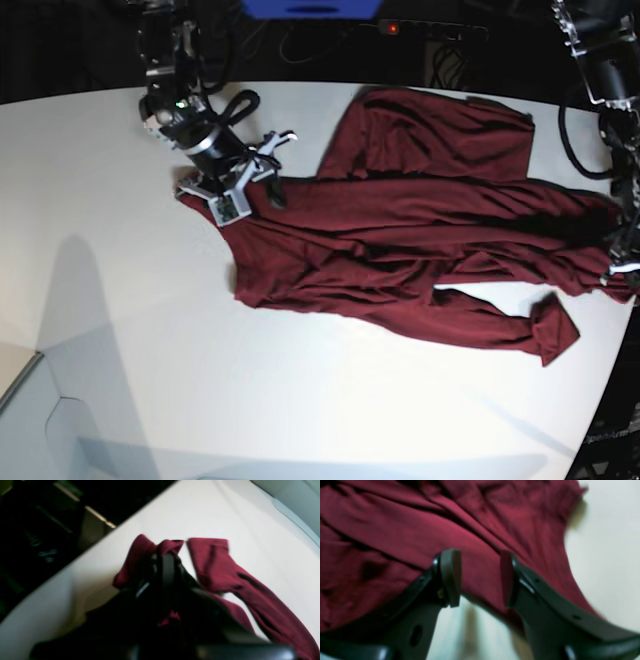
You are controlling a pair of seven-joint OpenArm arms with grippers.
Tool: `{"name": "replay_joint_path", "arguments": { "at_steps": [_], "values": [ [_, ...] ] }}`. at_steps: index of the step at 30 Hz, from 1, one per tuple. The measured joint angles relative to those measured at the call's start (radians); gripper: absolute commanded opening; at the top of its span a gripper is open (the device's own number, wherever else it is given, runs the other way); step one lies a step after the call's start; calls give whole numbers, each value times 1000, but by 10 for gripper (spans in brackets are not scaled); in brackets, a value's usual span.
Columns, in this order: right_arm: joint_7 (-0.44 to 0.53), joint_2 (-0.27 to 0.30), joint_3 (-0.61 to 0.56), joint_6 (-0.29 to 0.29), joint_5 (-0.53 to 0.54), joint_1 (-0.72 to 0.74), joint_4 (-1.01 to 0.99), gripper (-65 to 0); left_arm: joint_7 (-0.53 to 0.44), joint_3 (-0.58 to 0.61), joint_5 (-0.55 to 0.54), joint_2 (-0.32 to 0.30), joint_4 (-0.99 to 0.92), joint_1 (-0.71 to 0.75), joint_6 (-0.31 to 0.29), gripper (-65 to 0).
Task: Layout the t-shirt on the table in an organized manner, then fold the t-shirt properly
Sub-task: 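Grasp the shirt edge with the right gripper and pull it outward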
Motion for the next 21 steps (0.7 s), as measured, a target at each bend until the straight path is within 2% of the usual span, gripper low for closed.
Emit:
{"name": "replay_joint_path", "arguments": {
  "at_steps": [6, 12, 16, 21],
  "values": [
    [15, -1, 0, 0, 3, 15, -88, -392, 5, -10, -2, 2, 0, 71, -3, -649],
    [27, 2, -2, -1, 6, 7, -95, -393, -1, -10, -2, 3, -1, 61, -3, -646],
    [44, 39, -2, 0, 16, -33, -69, -393, 4, -10, -2, 2, -50, 61, -3, -646],
    [-27, 88, 5, 2, -16, -102, 103, -393, 3, -10, -2, 2, -51, 53, -1, -648]
  ]
}}
